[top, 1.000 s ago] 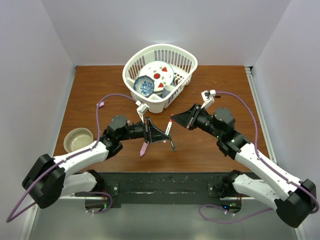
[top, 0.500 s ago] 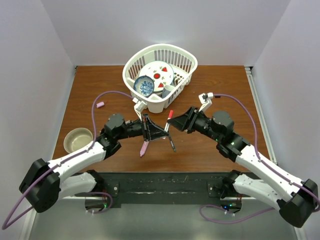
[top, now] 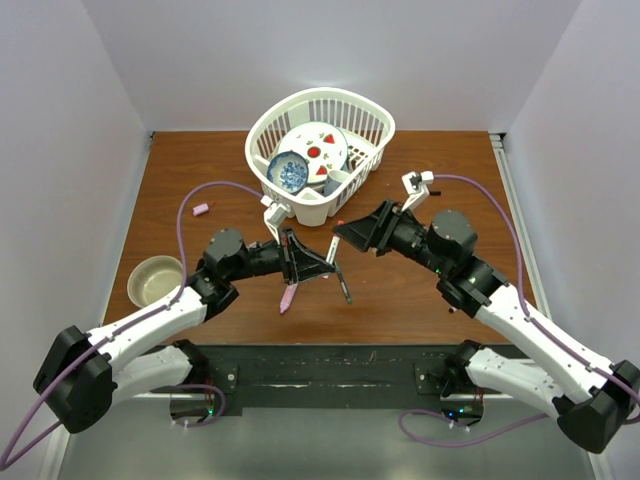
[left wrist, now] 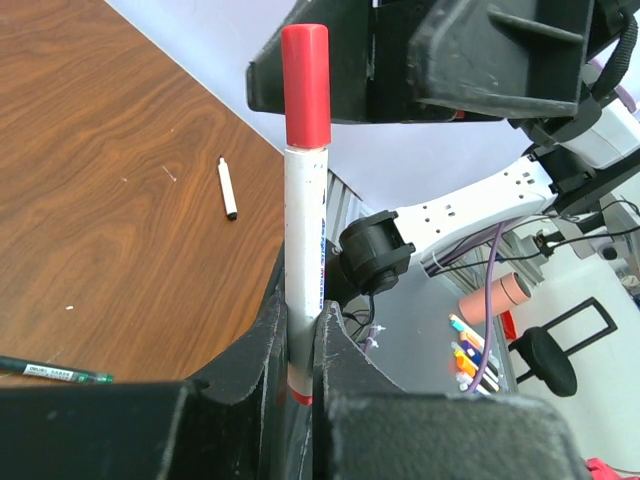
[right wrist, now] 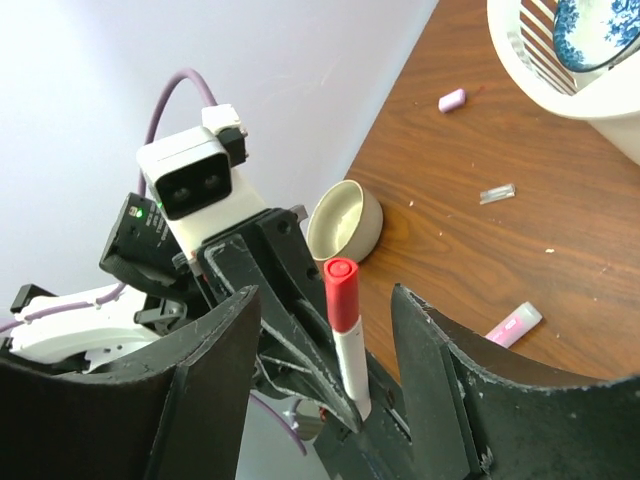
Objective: Insert the pens into the pen caps
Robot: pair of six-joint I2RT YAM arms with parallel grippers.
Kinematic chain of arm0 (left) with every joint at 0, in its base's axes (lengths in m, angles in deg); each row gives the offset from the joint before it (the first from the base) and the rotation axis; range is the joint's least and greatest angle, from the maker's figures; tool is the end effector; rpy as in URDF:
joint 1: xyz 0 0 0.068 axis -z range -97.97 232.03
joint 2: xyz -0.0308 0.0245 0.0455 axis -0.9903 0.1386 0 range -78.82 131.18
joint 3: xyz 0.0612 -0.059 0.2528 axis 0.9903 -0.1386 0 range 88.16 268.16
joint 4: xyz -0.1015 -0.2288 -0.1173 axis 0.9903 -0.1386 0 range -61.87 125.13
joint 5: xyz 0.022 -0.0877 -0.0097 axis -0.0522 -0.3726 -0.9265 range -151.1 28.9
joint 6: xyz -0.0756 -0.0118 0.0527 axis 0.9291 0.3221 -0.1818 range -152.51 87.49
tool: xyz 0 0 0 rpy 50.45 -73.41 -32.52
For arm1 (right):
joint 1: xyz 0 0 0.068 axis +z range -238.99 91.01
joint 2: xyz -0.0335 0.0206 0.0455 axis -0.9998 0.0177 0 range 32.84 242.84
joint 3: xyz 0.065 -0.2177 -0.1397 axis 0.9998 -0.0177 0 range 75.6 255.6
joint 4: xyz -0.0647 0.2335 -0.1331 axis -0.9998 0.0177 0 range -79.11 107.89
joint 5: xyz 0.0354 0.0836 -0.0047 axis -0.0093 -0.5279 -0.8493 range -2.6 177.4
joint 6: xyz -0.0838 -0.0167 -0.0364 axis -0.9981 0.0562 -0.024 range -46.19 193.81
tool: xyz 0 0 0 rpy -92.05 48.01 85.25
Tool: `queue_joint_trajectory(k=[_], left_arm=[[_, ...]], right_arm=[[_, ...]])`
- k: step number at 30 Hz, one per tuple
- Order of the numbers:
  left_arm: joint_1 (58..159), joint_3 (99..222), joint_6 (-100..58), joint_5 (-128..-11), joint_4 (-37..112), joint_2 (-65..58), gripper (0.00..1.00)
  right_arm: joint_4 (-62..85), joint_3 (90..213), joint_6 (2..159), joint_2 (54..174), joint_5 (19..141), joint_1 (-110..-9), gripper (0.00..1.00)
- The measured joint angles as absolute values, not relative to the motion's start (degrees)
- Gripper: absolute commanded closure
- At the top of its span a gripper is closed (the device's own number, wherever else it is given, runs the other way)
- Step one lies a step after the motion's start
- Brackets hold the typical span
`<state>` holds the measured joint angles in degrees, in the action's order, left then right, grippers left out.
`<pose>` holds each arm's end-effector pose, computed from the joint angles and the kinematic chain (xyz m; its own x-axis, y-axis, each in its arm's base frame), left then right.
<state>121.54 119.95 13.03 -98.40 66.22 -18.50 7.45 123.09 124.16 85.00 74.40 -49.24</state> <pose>0.1921 -0.2240 0.2719 -0.6703 -0.1832 -0.7191 0.7063 0.1397 -0.6940 0.2051 0.1949 0.3522 -0.6233 0.4574 -0.6343 -0.4952 0.3970 0.7728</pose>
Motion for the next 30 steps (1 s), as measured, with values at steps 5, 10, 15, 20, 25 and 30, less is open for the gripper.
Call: queue_joint_trajectory(k=[5, 10, 15, 20, 25, 30], left_arm=[[121.54, 119.93, 12.38, -98.42, 65.93, -19.2, 1.0], [121.54, 119.88, 12.0, -98.44, 65.65, -19.29, 1.0], [121.54, 119.86, 11.87, -98.79, 65.6, -19.14, 1.0], [121.54, 119.99, 11.87, -99.58, 63.77, -18.13, 1.0], [121.58, 121.76, 11.96, -101.94, 60.93, -15.46, 1.0], [121.27, 122.42, 14.54, -104.8, 62.48, -14.83, 1.0]], right_arm=[[7.5, 124.13, 123.68, 86.62, 74.4, -49.24, 0.54], [7.47, 124.24, 123.35, 87.67, 74.38, -49.24, 0.66], [7.06, 124.0, 122.98, 87.69, 73.7, -49.15, 0.92], [4.83, 120.48, 122.58, 86.71, 73.14, -48.96, 1.0], [3.43, 116.83, 121.67, 84.63, 73.38, -48.98, 1.0], [0.74, 114.54, 121.25, 82.16, 72.92, -48.98, 1.0]])
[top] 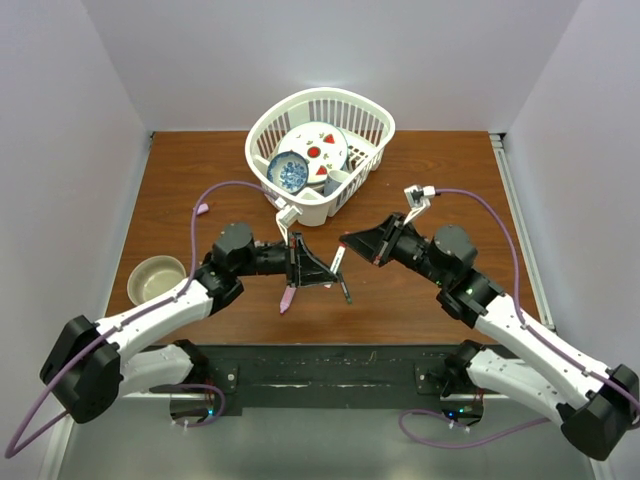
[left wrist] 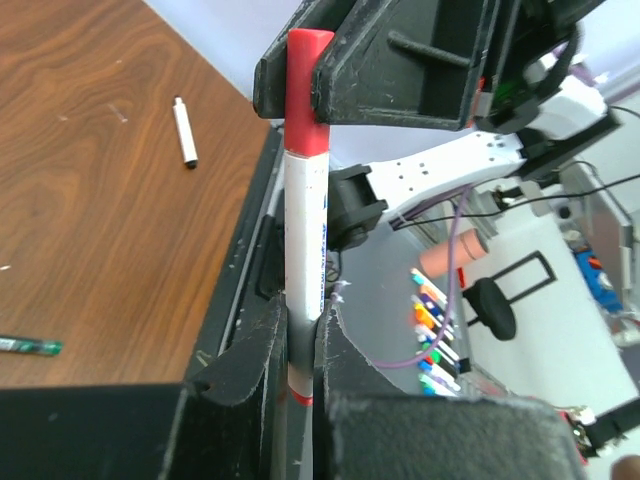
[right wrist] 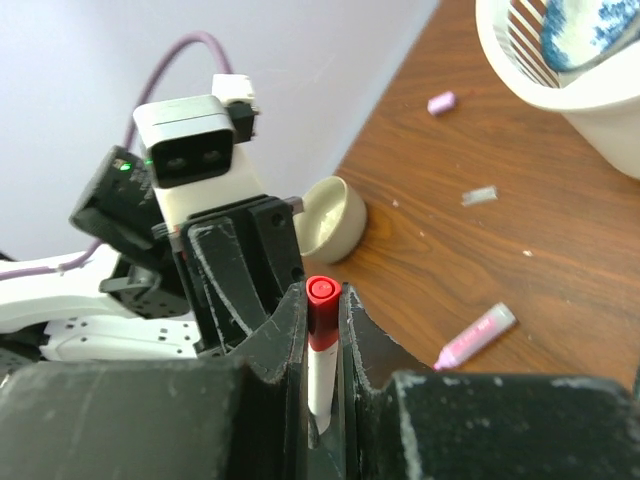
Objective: Insert the pens into the pen caps
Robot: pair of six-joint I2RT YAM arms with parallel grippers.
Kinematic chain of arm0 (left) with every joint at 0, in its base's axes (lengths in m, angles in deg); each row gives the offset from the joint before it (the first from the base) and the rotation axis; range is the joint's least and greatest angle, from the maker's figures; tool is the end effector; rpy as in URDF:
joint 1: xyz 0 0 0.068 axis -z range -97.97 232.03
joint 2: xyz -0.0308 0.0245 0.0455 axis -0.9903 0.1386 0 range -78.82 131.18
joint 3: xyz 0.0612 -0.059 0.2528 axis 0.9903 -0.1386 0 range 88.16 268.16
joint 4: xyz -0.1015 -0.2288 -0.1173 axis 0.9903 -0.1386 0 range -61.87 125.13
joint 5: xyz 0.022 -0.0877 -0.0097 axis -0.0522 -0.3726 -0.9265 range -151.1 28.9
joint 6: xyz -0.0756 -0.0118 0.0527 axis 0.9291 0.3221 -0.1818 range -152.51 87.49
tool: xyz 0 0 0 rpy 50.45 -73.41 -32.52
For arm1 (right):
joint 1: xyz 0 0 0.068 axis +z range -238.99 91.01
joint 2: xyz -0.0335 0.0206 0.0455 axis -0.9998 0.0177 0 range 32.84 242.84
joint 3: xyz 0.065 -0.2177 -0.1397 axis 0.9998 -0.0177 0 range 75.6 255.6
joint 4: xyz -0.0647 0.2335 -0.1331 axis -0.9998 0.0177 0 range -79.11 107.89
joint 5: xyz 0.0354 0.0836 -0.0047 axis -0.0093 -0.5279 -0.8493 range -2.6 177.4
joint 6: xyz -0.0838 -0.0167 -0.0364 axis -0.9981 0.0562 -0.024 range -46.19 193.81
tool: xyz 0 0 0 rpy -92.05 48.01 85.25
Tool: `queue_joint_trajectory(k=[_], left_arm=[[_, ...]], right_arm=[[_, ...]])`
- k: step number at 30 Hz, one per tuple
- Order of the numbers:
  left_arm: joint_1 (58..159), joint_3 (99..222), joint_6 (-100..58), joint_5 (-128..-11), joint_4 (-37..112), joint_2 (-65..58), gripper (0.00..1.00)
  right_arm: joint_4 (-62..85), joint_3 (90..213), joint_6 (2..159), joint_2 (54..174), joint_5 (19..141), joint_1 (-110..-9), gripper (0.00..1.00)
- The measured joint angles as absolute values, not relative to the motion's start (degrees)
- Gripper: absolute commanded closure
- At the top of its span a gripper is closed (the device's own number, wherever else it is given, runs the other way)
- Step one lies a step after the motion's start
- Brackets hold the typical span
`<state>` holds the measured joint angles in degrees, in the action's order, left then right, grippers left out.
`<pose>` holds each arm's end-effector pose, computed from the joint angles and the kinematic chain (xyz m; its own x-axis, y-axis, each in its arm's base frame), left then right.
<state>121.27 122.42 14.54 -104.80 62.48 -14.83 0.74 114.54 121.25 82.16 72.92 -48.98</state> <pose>0.1941 -0.2331 0.2623 -0.7479 -0.0725 -0.6599 0.6524 0.1031 -0.7508 0.1968 0.1924 0.3203 -0.6015 0.4261 -0.6757 -0.5483 0.3949 0.7372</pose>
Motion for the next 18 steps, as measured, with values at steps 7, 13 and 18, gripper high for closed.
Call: queue_joint_trajectory(k=[7, 13, 18], left_arm=[[120.31, 122.42, 17.91, -108.89, 68.47, -12.97, 1.0], [119.96, 123.4, 16.0, -110.14, 65.89, -12.14, 1.0], [118.41, 125.46, 14.41, -113.57, 63.75, -10.9, 1.0]], right_arm=[[-5.25, 111.33, 122.8, 79.91, 72.26, -48.85, 1.0], [-5.18, 110.61, 123.11, 80.0, 73.66, -47.75, 1.0], [-5.27, 110.61, 122.39, 80.02, 78.4, -44.87, 1.0]])
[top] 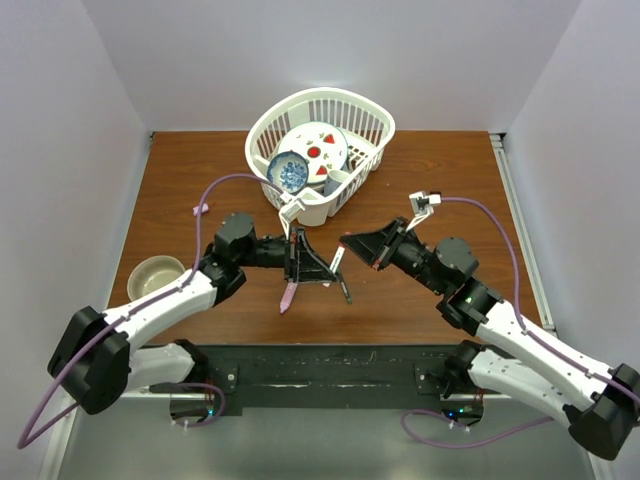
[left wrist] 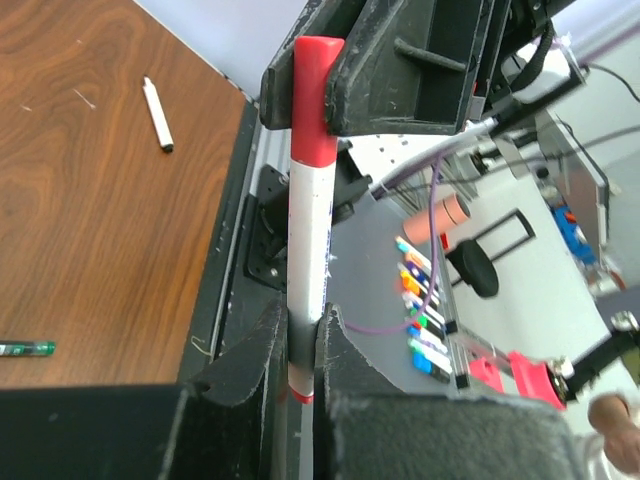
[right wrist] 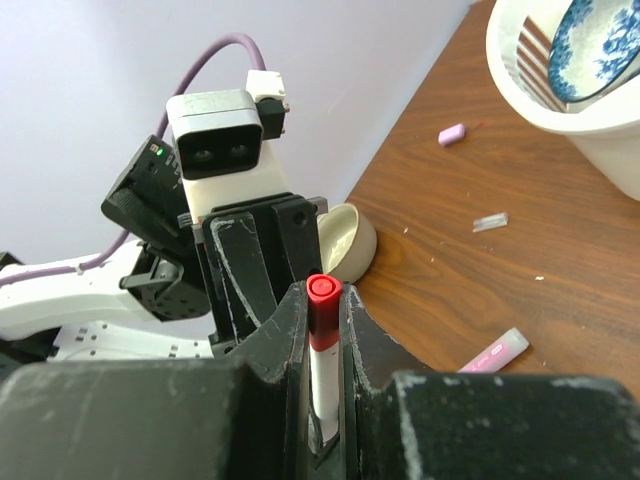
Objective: Insert the pens into the pen caps
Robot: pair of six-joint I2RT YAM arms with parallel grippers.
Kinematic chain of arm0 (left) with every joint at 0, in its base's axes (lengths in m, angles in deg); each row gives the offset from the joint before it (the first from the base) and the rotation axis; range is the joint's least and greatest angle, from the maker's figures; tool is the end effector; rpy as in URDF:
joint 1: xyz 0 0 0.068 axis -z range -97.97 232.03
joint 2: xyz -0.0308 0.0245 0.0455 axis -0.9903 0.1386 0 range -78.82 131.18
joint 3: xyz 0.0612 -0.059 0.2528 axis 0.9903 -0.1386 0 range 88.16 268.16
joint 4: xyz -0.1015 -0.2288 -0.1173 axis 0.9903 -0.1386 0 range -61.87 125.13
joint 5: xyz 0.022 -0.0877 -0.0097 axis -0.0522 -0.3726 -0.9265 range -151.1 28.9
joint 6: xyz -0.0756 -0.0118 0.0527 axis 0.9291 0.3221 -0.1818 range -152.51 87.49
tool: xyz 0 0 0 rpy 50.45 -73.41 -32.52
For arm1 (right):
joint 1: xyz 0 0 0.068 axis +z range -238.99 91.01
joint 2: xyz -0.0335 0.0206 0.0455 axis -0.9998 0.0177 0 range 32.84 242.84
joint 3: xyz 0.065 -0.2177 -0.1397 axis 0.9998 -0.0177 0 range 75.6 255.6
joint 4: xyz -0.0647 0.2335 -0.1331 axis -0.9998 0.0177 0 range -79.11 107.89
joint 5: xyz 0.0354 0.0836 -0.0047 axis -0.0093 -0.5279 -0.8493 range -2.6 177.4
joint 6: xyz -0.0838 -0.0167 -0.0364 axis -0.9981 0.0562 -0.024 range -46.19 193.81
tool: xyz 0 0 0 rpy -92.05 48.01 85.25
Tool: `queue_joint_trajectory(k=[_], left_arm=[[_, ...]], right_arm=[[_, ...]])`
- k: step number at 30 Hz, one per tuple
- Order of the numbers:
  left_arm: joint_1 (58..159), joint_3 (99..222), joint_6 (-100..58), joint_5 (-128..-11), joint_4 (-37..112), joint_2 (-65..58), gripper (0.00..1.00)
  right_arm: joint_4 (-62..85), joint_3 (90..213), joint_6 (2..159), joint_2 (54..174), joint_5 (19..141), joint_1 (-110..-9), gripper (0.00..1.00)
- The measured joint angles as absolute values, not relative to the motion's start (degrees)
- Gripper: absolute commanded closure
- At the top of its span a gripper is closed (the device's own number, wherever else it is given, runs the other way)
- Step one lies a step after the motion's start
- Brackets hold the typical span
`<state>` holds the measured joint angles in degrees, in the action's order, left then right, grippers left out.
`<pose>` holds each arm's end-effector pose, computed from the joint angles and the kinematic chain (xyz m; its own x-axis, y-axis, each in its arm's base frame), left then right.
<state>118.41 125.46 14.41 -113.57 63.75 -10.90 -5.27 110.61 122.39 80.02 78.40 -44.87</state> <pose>0.2048 -0.2332 0.2668 -0.7491 -0.0009 -0.6625 0.6622 0.0289 -0.7488 0.1839 0.1964 0.3170 -0.5664 0.4823 -0.6682 -0.5664 0.3610 0.7408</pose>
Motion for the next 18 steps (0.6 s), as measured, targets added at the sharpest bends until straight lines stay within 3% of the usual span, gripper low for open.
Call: queue_joint_trajectory(k=[9, 18], left_arm=[[114.81, 127.1, 14.43, -122.62, 63.57, -7.99, 1.0], [111.92, 127.93, 18.06, -129.26, 68.86, -6.22, 1.0]], right_arm=[[-4.9, 111.41, 119.39, 81.5, 91.08, -36.48, 1.0], [-5.03, 113.56, 116.75, 82.75, 95.39, -32.94, 1.0]])
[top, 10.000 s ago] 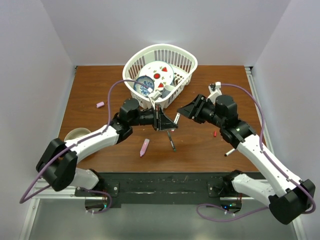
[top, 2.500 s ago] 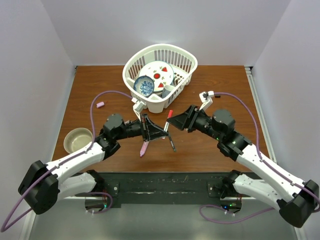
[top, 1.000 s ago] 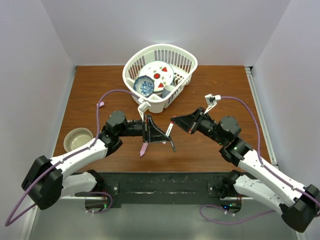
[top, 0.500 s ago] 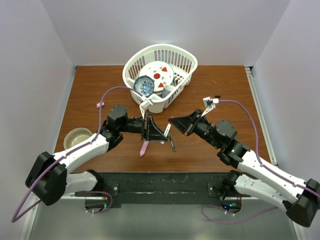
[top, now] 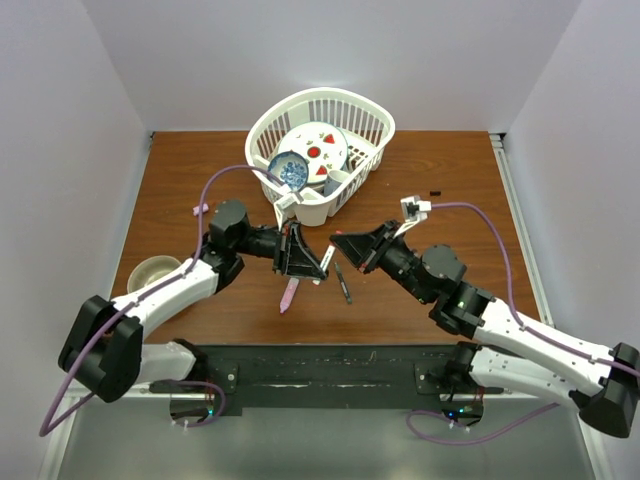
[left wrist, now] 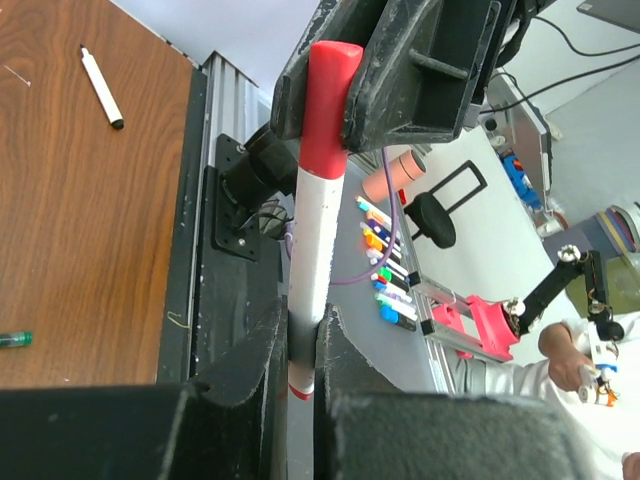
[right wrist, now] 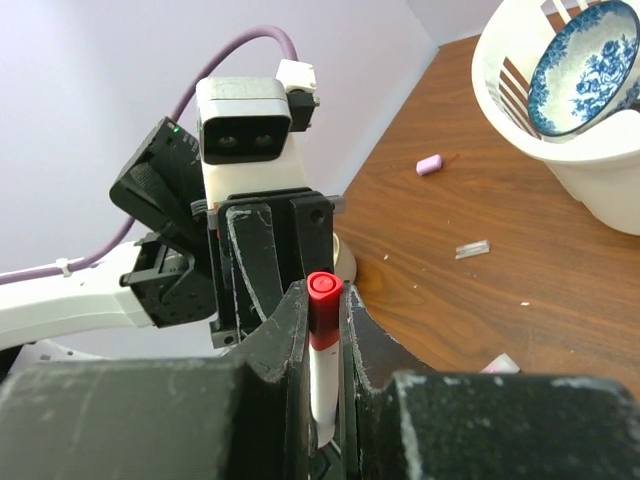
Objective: Insert the pens into the pen caps
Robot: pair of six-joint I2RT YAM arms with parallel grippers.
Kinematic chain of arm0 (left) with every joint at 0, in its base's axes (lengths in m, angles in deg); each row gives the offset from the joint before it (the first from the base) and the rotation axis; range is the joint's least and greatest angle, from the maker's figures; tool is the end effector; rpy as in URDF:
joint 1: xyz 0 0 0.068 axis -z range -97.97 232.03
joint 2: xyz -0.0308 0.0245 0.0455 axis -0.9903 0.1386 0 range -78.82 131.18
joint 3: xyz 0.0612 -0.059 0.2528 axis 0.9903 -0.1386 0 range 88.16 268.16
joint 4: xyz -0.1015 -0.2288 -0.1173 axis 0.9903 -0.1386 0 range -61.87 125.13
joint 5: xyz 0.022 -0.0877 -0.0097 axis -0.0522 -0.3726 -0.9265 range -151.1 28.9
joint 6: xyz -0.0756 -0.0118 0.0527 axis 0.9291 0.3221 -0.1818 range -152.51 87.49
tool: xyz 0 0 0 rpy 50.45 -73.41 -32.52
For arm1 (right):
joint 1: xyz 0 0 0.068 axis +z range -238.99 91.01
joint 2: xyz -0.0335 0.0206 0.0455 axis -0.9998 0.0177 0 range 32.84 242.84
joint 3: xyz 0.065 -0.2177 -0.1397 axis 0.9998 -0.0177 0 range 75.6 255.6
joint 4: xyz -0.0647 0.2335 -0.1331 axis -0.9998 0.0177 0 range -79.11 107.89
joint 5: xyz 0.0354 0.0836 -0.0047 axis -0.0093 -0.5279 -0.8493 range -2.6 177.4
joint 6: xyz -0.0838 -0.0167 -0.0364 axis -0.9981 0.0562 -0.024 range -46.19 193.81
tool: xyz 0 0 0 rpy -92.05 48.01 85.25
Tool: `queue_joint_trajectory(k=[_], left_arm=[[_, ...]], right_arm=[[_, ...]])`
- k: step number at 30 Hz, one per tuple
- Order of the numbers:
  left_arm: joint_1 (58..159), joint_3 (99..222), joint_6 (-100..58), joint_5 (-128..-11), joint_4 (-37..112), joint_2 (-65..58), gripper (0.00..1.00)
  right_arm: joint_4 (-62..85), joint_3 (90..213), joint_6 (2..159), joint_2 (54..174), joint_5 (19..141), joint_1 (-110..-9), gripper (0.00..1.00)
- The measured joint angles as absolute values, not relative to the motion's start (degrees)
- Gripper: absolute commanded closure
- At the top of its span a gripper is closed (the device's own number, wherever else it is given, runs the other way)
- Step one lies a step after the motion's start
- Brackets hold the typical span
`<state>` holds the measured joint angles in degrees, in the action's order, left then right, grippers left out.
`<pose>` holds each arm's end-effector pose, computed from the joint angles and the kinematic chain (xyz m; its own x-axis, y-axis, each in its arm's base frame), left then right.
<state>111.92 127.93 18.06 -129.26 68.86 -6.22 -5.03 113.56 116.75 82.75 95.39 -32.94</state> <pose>0.2213 -0.2167 0.2701 -0.7560 0.1030 -0.6464 0.6394 -0.0951 -0.7629 0.1651 0.2242 0.3262 -0.4784 0.4972 -0.7238 -0.5710 0.4501 0.6866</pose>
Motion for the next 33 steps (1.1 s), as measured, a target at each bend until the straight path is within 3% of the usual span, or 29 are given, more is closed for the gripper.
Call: queue_joint_trajectory(k=[14, 22, 26, 33], left_arm=[[111.02, 132.5, 9.91, -129.87, 54.74, -10.61, 1.0], [111.0, 131.1, 12.51, -128.17, 60.49, -14.28, 1.0], [108.51, 130.11, 13.45, -117.31, 63.62, -17.43, 1.0], [107.26, 124.91, 13.32, -110.22, 62.94, -23.35, 1.0]], right_arm=[[-5.62, 115.76, 114.72, 82.97, 98.25, -29.59, 1.0], [5.44, 123.59, 112.38, 81.61, 102.01, -26.77, 0.69], [15.41, 127.3, 111.17, 82.86, 97.57, -22.33, 0.55], [23.43, 134.69, 108.09, 88.54, 95.82, -21.5, 0.51]])
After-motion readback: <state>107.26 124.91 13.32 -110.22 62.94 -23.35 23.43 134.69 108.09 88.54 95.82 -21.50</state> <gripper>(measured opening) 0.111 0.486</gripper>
